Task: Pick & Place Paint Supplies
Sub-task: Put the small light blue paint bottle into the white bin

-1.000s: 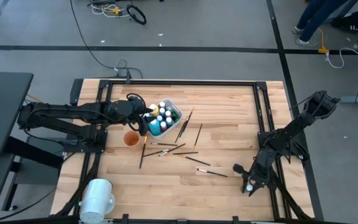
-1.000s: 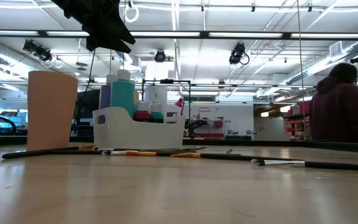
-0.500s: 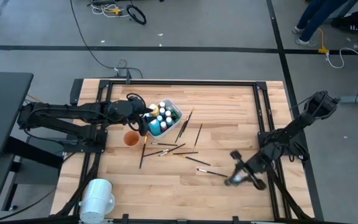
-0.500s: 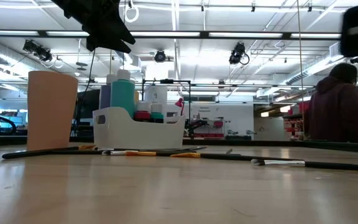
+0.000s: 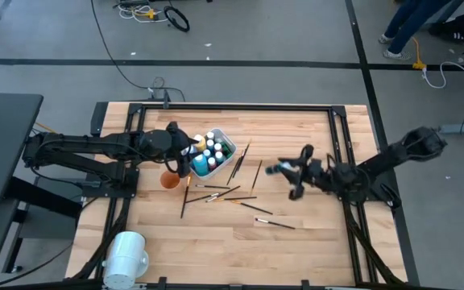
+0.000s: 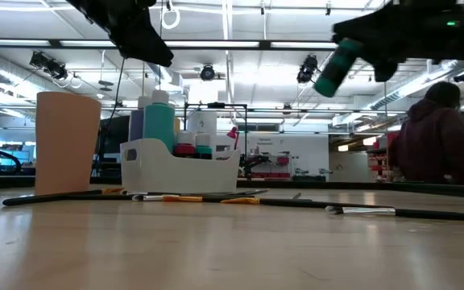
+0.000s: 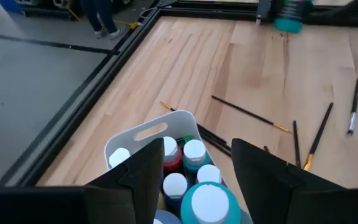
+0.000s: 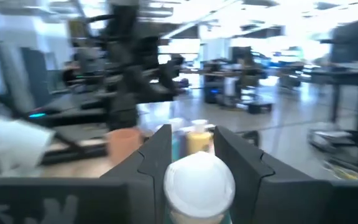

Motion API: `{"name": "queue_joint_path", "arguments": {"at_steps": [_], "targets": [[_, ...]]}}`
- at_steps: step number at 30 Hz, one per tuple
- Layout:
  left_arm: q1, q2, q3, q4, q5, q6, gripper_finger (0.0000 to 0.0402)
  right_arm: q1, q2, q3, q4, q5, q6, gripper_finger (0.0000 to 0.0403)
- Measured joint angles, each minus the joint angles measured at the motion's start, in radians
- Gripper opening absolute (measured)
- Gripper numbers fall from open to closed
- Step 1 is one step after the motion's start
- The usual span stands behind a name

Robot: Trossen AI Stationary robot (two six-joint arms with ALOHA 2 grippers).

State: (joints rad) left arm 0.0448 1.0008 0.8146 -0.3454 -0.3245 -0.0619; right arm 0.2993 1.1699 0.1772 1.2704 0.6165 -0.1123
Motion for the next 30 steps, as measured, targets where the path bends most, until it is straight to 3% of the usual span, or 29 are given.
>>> {"name": "queue_joint_path", "arguments": {"at_steps": [7,14,21,30], "targets": [[0.0,0.0,0.0,0.0,0.0,0.046,0.0196,-0.196,0.123,0.235,-0.223,-0.021,0.051,0.011],[0.0,0.0,0.0,0.006,0.0,0.075,0.0196,-0.336,0.382,0.552,-0.456,-0.2,0.132,0.0109],[0.0,0.0,0.0,0.006,0.0,0.074,0.0196,-0.444,0.596,0.83,-0.668,-0.253,0.135,0.011],[0.0,0.0,0.0,0.004,0.0,0.077,0.0196,-0.531,0.782,1.008,-0.724,-0.408,0.176,0.011]]}}
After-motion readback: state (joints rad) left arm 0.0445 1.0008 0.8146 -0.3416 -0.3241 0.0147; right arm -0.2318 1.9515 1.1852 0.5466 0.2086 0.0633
